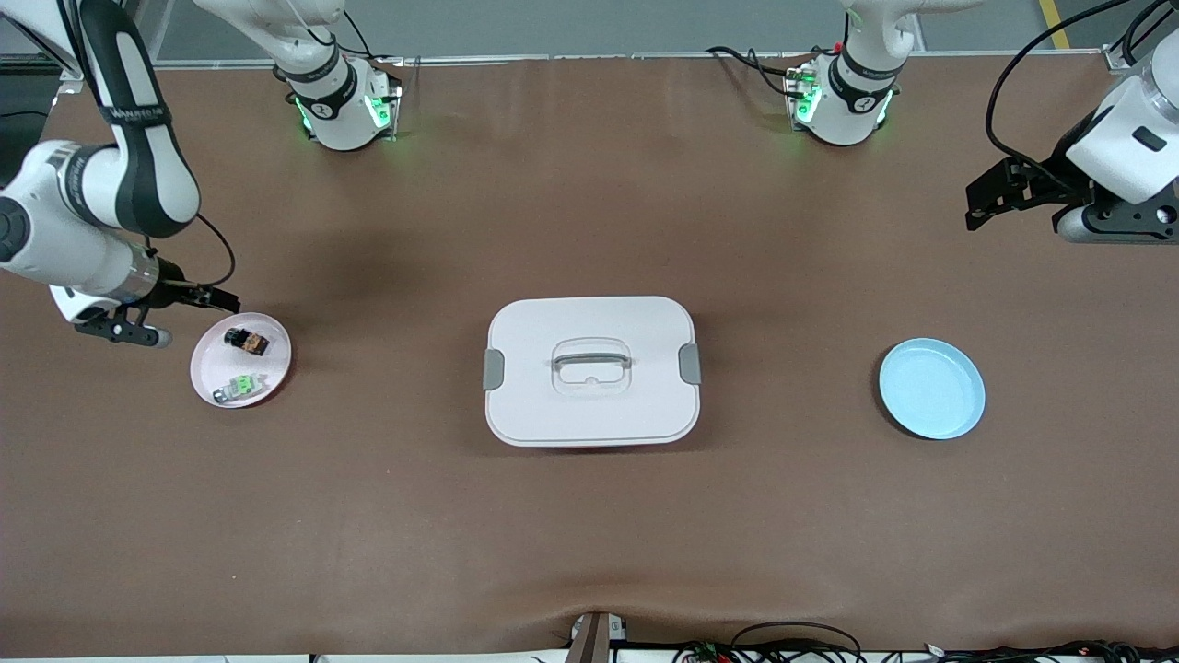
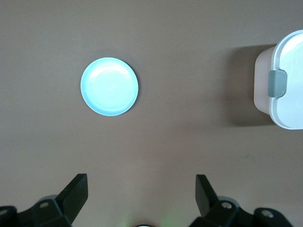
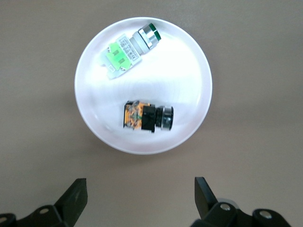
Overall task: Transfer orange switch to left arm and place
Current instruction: 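Reach the right gripper down to the orange switch on the white plate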
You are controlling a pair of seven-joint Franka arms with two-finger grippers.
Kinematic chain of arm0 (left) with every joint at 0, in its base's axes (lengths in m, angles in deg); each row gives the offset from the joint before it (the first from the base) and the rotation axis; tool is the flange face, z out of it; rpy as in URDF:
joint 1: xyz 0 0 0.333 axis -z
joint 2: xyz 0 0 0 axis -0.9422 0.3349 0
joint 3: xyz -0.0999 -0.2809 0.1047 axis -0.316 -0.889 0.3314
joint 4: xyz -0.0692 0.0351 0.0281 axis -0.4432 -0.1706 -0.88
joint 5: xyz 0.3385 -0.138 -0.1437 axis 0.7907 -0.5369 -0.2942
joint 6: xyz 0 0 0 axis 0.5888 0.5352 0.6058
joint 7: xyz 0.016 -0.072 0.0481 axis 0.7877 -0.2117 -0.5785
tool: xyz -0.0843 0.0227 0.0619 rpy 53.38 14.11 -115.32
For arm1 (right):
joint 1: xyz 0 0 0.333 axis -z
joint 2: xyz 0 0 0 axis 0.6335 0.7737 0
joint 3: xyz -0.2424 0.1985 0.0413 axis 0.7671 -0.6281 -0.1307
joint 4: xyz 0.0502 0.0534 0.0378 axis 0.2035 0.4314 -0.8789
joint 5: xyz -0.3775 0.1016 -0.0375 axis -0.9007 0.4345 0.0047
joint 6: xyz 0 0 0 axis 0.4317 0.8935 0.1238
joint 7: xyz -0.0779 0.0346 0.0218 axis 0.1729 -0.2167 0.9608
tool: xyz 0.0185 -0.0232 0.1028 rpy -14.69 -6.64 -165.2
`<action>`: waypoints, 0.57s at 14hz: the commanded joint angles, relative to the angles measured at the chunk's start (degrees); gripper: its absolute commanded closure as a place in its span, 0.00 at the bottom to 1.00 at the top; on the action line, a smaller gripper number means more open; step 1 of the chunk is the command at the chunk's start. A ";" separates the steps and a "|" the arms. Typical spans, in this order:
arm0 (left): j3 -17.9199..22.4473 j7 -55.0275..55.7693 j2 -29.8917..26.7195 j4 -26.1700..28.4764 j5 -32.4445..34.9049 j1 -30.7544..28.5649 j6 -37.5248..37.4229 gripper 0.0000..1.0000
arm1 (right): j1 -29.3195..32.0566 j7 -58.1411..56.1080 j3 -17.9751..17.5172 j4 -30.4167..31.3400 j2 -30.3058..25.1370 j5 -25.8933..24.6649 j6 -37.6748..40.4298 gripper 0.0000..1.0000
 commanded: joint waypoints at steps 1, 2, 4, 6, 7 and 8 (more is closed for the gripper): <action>0.05 -0.67 0.39 -0.99 0.49 0.15 -0.39 0.00 | 0.94 0.70 -0.63 -0.89 4.49 1.26 -4.14 0.00; 0.05 -0.67 0.39 -0.99 0.58 0.06 -0.39 0.00 | 0.85 0.70 -0.63 -0.89 6.16 2.92 -6.16 0.00; 0.05 -0.76 0.39 -0.99 0.58 0.06 -0.39 0.00 | 0.76 0.62 -0.63 -0.89 8.11 4.17 -7.85 0.00; 0.05 -0.67 0.39 -0.99 0.49 0.15 -0.39 0.00 | 0.85 0.62 -0.54 -0.98 9.69 4.26 -8.46 0.00; 0.05 -0.67 0.39 -0.99 0.49 0.15 -0.39 0.00 | 0.85 0.62 -0.46 -0.89 10.30 4.26 -8.73 0.00; 0.05 -0.76 0.39 -0.99 0.58 0.15 -0.39 0.00 | 0.94 0.53 -0.37 -0.80 10.75 4.17 -8.56 0.00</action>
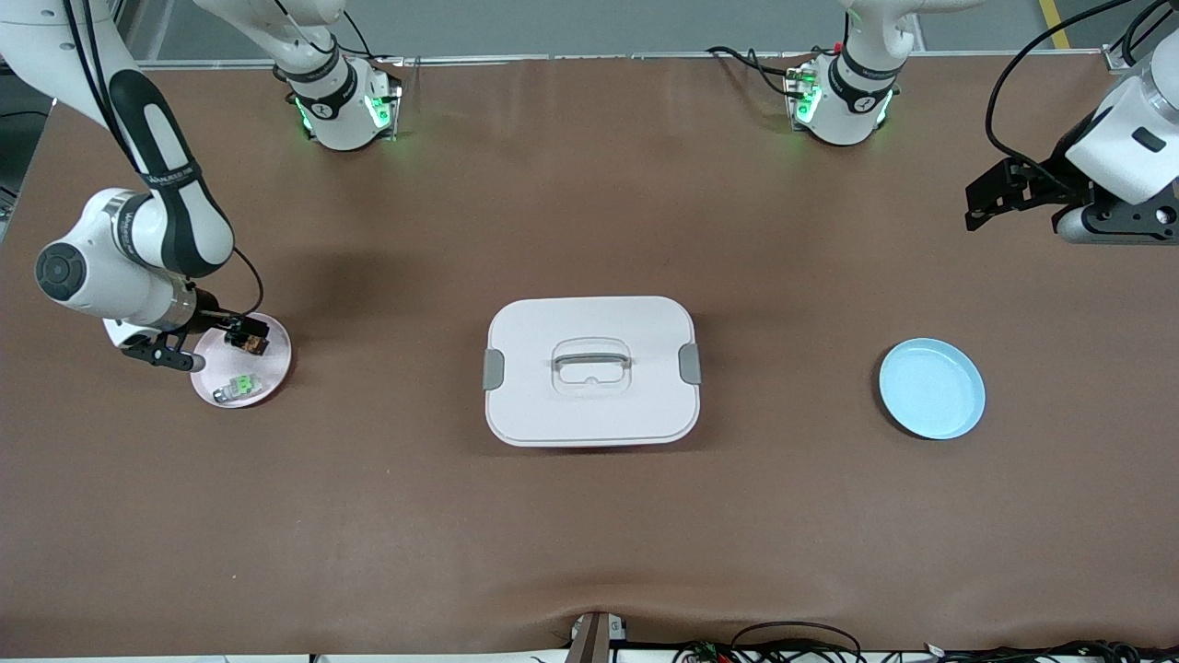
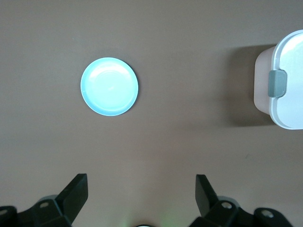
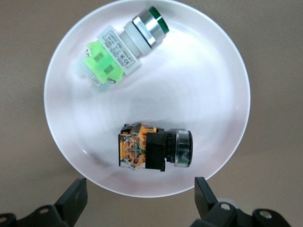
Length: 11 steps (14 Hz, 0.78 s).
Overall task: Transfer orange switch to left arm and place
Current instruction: 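Reach the right gripper down to the orange switch on the white plate, then close the right gripper on the orange-and-black switch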
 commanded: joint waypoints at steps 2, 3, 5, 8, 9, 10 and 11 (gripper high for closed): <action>0.05 -0.76 0.38 -0.99 0.49 0.06 -0.40 0.00 | 1.42 0.36 -0.19 -0.64 1.71 0.16 -0.11 0.00; 0.05 -0.76 0.38 -0.99 0.49 0.06 -0.40 0.00 | 1.51 0.36 -0.19 -0.73 2.23 -0.10 -0.28 0.00; 0.05 -0.76 0.38 -0.99 0.49 0.06 -0.40 0.00 | 1.51 0.36 -0.19 -1.08 2.59 -0.45 -0.72 0.00; -0.04 -0.93 0.38 -1.08 0.41 -0.11 -0.40 0.00 | 1.33 0.36 -0.19 -1.34 3.81 -0.46 -1.95 0.00; -0.04 -0.85 0.38 -2.29 0.41 -0.12 -0.40 0.00 | 1.33 0.36 -0.19 -1.43 4.08 -0.46 -2.65 0.00; -0.04 -0.76 0.38 -2.57 0.41 -0.12 -0.40 0.00 | 1.33 0.27 -0.19 -1.61 4.52 -0.46 -3.09 0.00; -0.04 -0.76 0.38 -2.57 0.41 -0.12 -0.49 0.00 | 1.42 0.27 -0.19 -2.04 4.78 -0.46 -3.19 0.00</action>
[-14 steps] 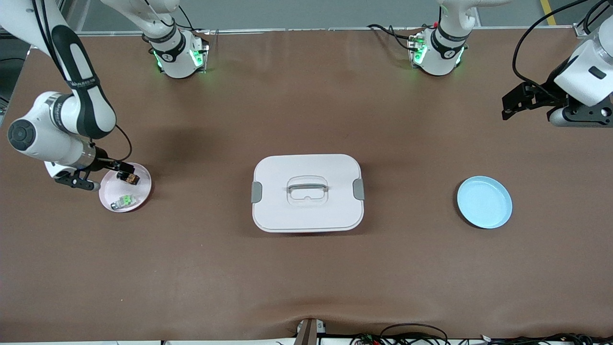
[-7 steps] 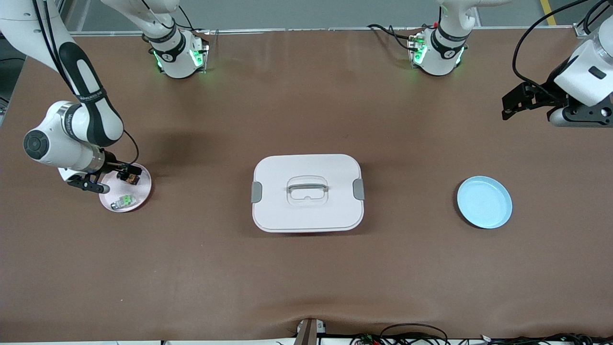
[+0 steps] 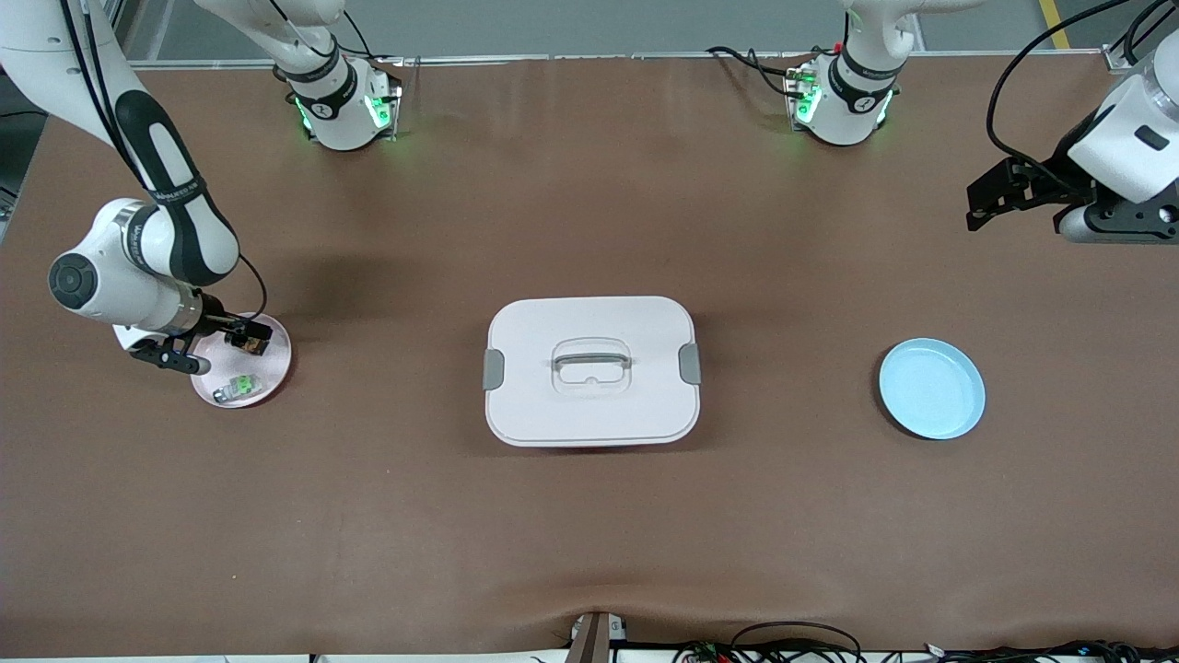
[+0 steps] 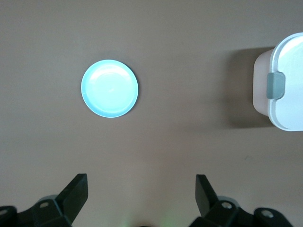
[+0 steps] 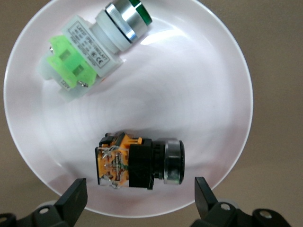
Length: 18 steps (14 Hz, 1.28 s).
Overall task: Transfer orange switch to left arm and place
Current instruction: 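Close the right gripper on the orange-and-black switch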
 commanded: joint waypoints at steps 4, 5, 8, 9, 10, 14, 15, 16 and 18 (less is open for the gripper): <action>-0.04 -0.58 0.38 -1.55 0.41 -0.11 -0.59 0.00 | 0.86 0.37 -0.37 -2.16 2.35 -0.40 -0.66 0.00; -0.04 -0.58 0.55 -1.55 0.41 -0.03 -0.58 0.00 | 0.86 0.37 -0.37 -2.16 2.43 -0.40 -1.01 0.00; -0.22 -0.23 0.91 -1.55 0.41 0.24 -0.58 0.00 | 0.94 0.28 -0.37 -2.16 3.05 -0.48 -2.51 0.00; -0.22 -0.23 0.99 -1.64 0.41 0.24 -0.58 0.00 | 0.94 0.19 -0.37 -2.16 3.05 -0.48 -2.60 0.00; -0.22 -0.23 1.08 -1.72 0.41 0.24 -0.58 0.00 | 0.94 0.19 -0.37 -2.07 3.05 -0.48 -2.60 0.00; -0.22 -0.49 1.08 -1.64 0.41 0.06 -0.58 0.00 | 0.94 -0.51 -0.37 -2.07 3.05 -0.48 -2.60 0.48; -0.22 -0.67 0.99 -1.72 0.41 -0.11 -0.58 0.00 | 0.94 -0.60 -0.37 -2.07 3.05 -0.57 -2.51 0.55; -0.04 -0.76 0.91 -1.72 0.41 -0.20 -0.58 0.00 | 0.94 -0.60 -0.37 -2.16 2.96 -0.57 -2.42 0.58; 0.05 -0.58 0.82 -1.72 0.41 -0.11 -0.58 0.00 | 0.94 -0.60 -0.37 -2.16 2.96 -0.57 -1.81 0.61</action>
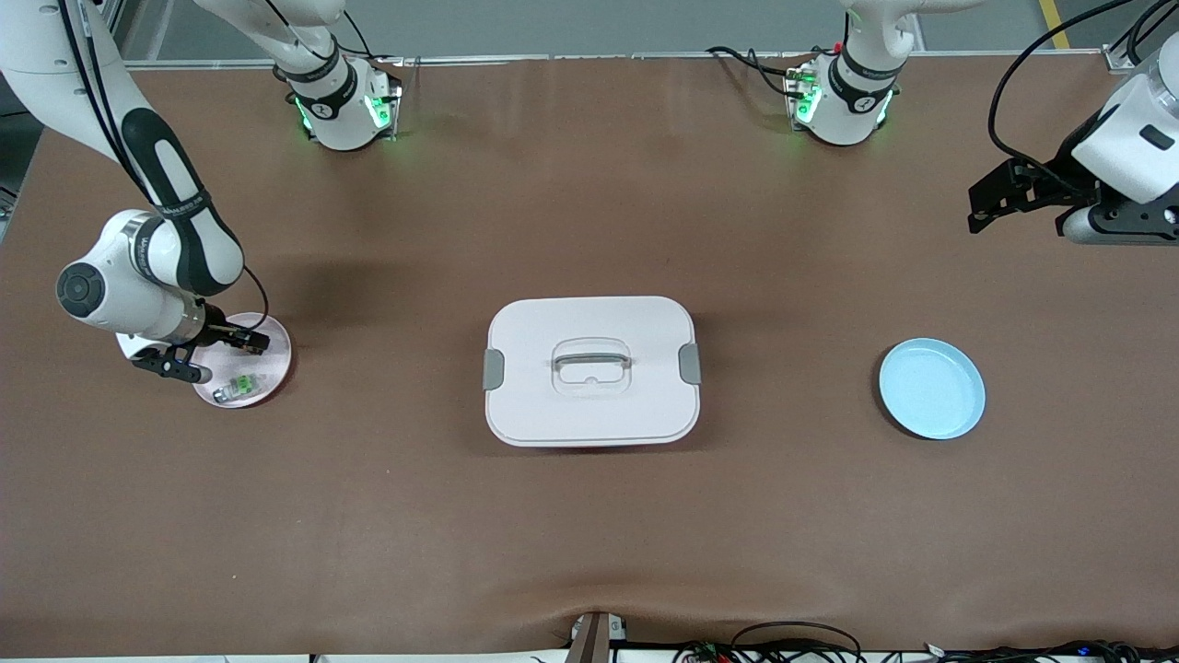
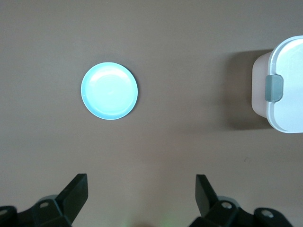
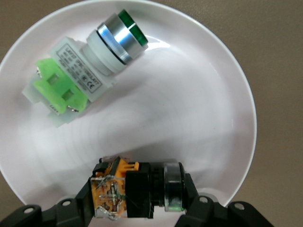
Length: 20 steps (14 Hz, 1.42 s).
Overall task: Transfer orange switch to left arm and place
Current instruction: 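Close the right gripper on the orange-and-black switch, then lift the switch with the right gripper while the left gripper moves inward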
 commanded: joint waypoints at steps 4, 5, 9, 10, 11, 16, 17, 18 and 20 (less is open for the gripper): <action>0.16 -0.67 0.24 -1.14 0.41 -0.18 -0.54 0.00 | 0.76 -0.52 -0.59 -0.95 -1.31 -0.51 4.00 0.61; 0.16 -0.50 0.24 -1.31 0.41 -0.27 -0.63 0.00 | 0.76 -0.43 -0.59 -1.56 -2.01 -0.51 6.10 0.61; 0.60 -0.93 -0.11 -1.31 0.32 -1.93 -1.16 0.00 | 0.50 -0.34 -0.59 -5.25 -4.65 -0.51 16.12 0.61; 0.60 -0.93 -0.11 -1.14 0.32 -1.94 -1.42 0.00 | 0.32 0.09 -0.67 -5.95 -5.44 -0.51 18.49 0.61; 0.60 -0.85 -0.11 -1.14 0.32 -1.76 -1.42 0.00 | 0.15 0.36 -0.67 -6.31 -6.32 -0.51 20.60 0.61; 0.08 -0.76 0.24 -1.14 0.32 -1.50 -1.42 0.00 | -2.57 6.31 -1.20 -13.14 -11.59 -0.34 39.56 0.61; 0.07 -0.67 0.24 -1.14 0.32 -1.50 -1.42 0.00 | -4.06 9.12 -1.11 -15.60 -12.12 -0.25 44.48 0.61; 0.07 -0.67 0.24 -1.05 0.32 -1.50 -1.42 0.00 | -5.38 12.02 -1.20 -17.71 -12.65 0.01 48.36 0.61; -0.01 -0.67 0.15 -1.14 0.32 -1.41 -1.51 0.00 | -8.54 17.30 -1.20 -21.23 -13.27 0.63 54.69 0.61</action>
